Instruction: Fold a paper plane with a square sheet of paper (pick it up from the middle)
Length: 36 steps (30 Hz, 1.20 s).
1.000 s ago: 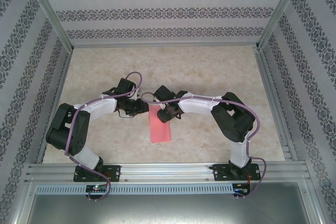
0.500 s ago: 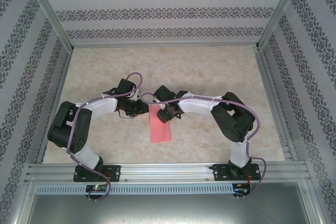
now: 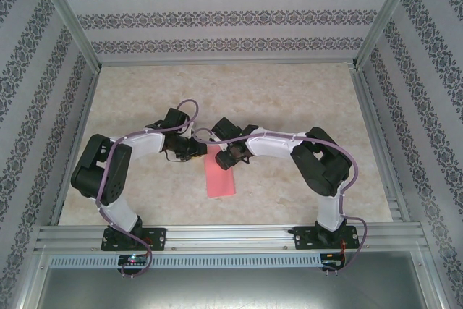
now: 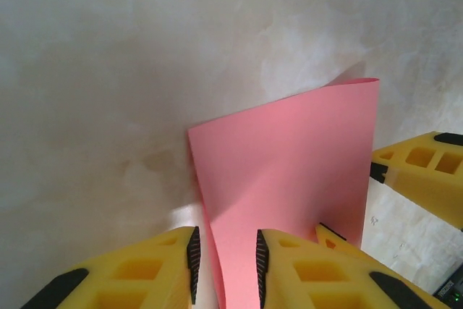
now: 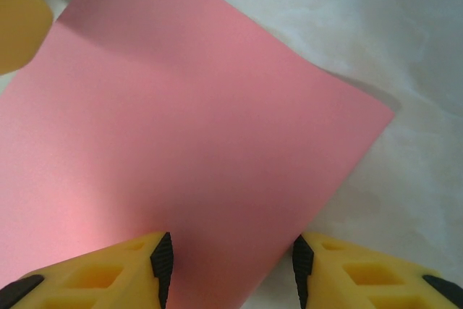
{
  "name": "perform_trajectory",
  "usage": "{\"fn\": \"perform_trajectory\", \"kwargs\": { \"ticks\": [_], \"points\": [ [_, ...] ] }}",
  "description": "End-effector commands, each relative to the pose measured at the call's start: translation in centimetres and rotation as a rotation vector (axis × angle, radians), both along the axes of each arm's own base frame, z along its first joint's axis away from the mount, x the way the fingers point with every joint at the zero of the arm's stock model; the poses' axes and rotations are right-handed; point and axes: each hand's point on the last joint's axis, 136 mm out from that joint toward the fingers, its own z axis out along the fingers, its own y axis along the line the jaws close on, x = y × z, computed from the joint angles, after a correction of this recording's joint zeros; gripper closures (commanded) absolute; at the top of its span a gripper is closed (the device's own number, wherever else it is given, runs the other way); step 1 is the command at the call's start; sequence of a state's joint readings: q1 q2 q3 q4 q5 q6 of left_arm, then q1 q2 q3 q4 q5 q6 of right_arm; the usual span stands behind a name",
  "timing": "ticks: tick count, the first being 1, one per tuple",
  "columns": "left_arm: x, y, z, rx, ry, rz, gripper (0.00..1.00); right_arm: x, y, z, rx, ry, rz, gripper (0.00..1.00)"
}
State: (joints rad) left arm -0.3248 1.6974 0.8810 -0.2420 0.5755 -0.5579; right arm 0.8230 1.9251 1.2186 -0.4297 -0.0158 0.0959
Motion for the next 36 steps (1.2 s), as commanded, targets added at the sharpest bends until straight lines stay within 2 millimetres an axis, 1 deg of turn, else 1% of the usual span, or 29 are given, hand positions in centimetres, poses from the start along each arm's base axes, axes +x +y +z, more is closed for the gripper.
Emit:
{"fn": "perform_trajectory", "kwargs": {
  "ticks": [1,13,19,23,26,33,36],
  "points": [
    [1.3,-0.1,0.8,-0.022,-0.034,-0.002,0.70,-0.4,0.7,1.4,0.029,-0.020,0.045,0.50],
    [1.4,0.0,1.2,-0.005,-0.040,-0.014,0.70,0.0,0.3,1.7,0.017,-0.029,0.036,0.48],
    [1.3,-0.2,1.2,-0.018,-0.038,-0.017,0.71,0.0,0.2,1.4,0.016,-0.021,0.032,0.48],
    [1.2,-0.6,0.8,-0.034,-0.025,-0.025,0.73,0.1,0.2,1.5,0.034,-0.016,0.019,0.48],
    [1.3,-1.0,0.7,-0.037,-0.025,-0.035,0.73,0.1,0.1,1.6,0.052,-0.007,0.010,0.48],
    [1.1,-1.4,-0.5,-0.034,0.001,-0.049,0.74,0.1,-0.2,1.9,0.093,0.004,-0.010,0.48],
    [1.2,-1.5,-0.6,-0.035,0.004,-0.053,0.74,0.1,-0.3,1.9,0.105,0.019,-0.024,0.48]
  ]
}}
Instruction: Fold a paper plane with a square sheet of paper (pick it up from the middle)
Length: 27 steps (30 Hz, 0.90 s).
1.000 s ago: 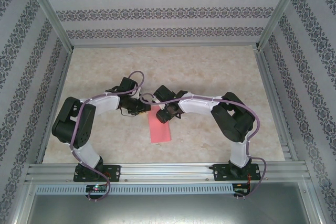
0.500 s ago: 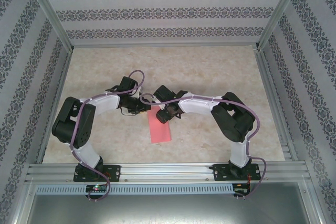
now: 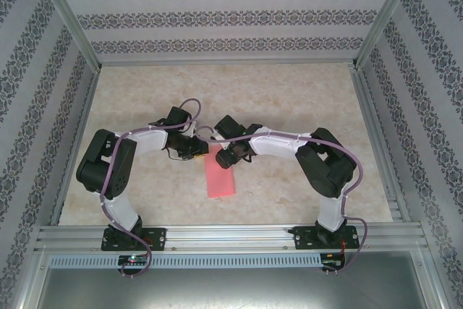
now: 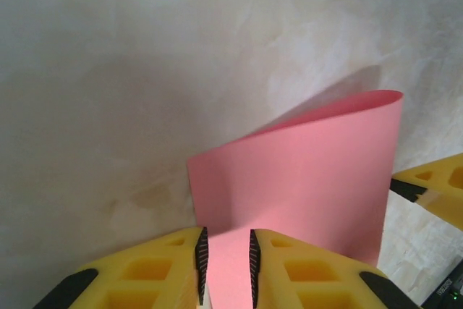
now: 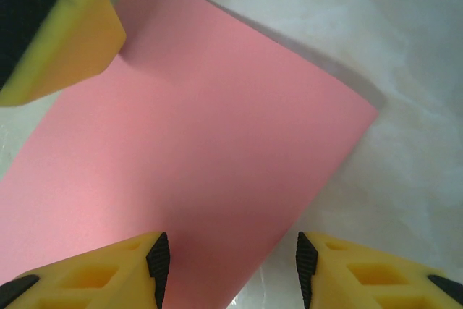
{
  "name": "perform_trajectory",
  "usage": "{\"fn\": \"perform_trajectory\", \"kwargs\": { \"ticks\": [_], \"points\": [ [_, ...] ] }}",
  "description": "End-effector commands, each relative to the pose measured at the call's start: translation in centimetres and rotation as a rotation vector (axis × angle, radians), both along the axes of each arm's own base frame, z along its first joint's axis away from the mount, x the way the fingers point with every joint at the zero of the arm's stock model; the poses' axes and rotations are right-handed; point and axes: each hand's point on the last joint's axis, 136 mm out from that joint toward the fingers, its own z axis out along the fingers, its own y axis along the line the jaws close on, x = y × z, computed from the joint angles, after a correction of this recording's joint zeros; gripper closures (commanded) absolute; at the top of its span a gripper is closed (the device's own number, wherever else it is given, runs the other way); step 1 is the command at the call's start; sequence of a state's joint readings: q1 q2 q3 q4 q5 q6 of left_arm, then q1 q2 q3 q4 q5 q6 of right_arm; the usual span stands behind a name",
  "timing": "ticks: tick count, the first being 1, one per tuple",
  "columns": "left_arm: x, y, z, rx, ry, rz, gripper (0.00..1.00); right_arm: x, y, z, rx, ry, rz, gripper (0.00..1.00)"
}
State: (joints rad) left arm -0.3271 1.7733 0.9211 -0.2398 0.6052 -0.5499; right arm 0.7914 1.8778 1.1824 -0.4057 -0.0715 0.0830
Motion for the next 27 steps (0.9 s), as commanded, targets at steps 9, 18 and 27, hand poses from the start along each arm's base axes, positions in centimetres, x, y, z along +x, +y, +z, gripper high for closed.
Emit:
{"fn": "perform_trajectory", "kwargs": {
  "ticks": [9,18,27],
  "points": [
    [0.6,-1.1,0.2,-0.022,-0.024,-0.042,0.74,-0.2,0.3,0.8,0.126,0.072,-0.067,0.44],
    [1.0,-1.1,0.2,-0.017,-0.030,-0.042,0.74,-0.1,-0.1,0.4,0.147,0.116,-0.127,0.43],
    [1.5,-1.3,0.7,-0.023,-0.044,-0.044,0.74,0.1,-0.7,-0.9,0.104,0.136,-0.164,0.47]
  ]
}}
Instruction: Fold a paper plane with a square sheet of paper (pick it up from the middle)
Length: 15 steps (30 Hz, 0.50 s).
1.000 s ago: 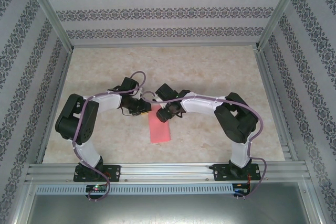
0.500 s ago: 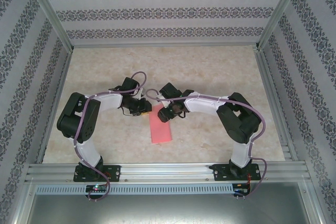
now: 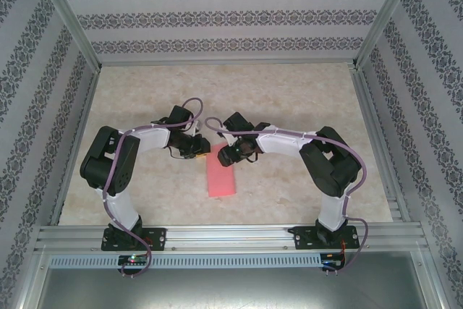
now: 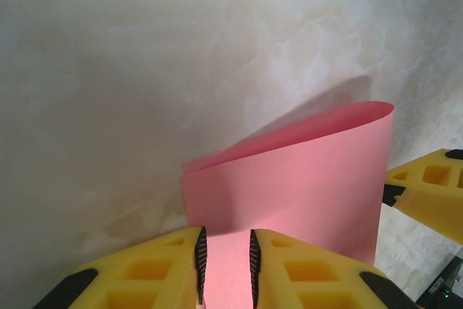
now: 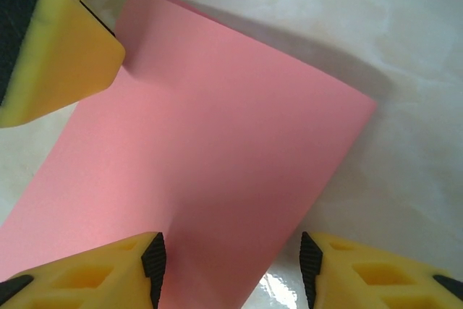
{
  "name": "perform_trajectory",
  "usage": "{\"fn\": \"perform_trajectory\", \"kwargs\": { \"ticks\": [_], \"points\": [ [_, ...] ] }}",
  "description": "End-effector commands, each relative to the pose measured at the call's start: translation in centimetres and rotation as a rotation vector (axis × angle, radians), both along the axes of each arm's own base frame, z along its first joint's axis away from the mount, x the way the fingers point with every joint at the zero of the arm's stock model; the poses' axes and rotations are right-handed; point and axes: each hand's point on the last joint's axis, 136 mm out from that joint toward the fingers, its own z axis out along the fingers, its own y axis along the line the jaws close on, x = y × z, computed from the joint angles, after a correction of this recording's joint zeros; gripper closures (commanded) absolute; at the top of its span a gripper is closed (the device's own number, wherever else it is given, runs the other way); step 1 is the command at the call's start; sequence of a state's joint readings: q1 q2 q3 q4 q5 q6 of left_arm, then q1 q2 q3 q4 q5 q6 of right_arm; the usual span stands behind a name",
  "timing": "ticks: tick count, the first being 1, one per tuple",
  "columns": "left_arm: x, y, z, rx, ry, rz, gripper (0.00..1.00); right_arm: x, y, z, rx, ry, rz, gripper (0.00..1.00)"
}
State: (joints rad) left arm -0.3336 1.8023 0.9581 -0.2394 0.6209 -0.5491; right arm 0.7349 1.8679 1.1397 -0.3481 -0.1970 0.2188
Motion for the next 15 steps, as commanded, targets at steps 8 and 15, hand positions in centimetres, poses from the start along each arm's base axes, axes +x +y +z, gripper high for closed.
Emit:
{"fn": "perform_trajectory", "kwargs": {
  "ticks": [8,15],
  "points": [
    [1.0,-0.6,1.1,-0.009,-0.048,-0.032,0.72,0.3,-1.0,-1.4,-0.058,0.042,-0.072,0.49],
    [1.0,-0.5,2.0,-0.003,-0.065,-0.036,0.71,0.4,-0.9,-1.1,-0.054,0.034,-0.077,0.50]
  ]
}}
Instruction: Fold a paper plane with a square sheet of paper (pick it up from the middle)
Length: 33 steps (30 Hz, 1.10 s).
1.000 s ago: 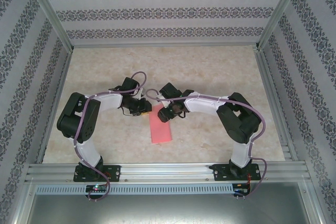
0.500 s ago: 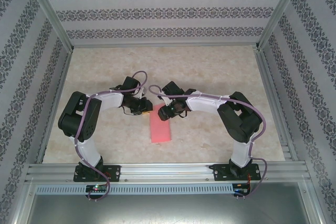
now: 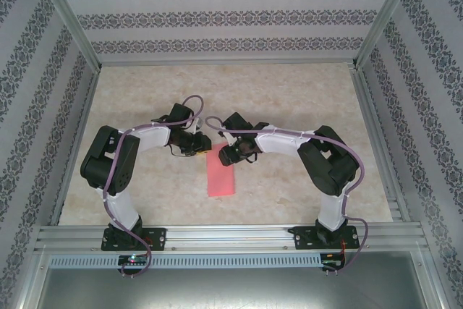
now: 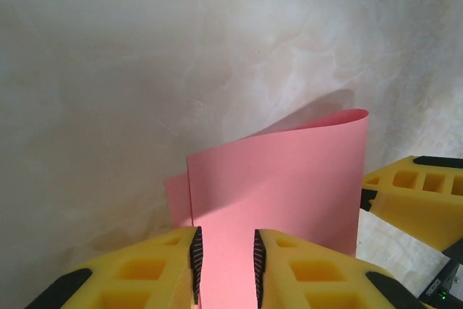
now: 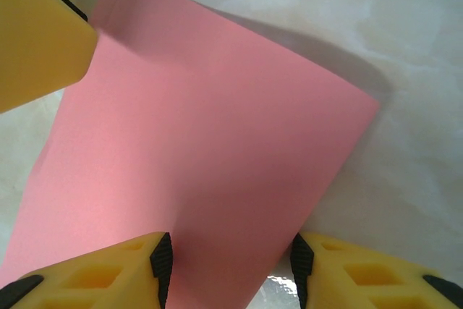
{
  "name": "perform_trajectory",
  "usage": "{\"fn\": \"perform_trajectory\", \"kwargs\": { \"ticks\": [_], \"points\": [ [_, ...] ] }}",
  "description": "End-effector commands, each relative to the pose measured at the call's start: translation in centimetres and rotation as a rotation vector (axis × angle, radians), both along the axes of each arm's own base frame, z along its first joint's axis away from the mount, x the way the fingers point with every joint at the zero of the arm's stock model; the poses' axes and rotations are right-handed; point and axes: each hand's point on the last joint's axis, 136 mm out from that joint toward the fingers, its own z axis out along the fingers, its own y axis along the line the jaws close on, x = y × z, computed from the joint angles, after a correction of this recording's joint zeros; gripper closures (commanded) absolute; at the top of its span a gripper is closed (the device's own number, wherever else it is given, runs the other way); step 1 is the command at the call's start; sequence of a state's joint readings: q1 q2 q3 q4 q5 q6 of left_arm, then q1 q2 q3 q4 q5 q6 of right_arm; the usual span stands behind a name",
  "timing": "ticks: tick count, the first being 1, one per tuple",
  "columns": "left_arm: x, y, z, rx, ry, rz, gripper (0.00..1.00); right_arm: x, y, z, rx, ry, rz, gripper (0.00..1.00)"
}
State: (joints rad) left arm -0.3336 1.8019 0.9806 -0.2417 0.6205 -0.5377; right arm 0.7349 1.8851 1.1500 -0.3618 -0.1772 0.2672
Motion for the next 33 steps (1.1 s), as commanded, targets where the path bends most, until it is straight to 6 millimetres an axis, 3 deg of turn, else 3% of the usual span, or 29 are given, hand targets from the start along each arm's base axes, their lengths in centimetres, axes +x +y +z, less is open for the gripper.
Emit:
{"fn": "perform_trajectory", "kwargs": {
  "ticks": [1,14,33],
  "points": [
    [0.3,-0.3,1.5,0.002,-0.041,-0.028,0.71,0.1,-0.3,-0.5,-0.032,0.008,-0.009,0.50],
    [-0.1,0.8,3.0,0.041,-0.068,-0.024,0.69,-0.2,-0.3,-0.5,-0.079,-0.019,0.036,0.49],
    [-1.5,1.7,3.4,0.042,-0.062,-0.006,0.67,-0.4,0.2,-0.5,-0.080,-0.028,0.039,0.48]
  ]
}}
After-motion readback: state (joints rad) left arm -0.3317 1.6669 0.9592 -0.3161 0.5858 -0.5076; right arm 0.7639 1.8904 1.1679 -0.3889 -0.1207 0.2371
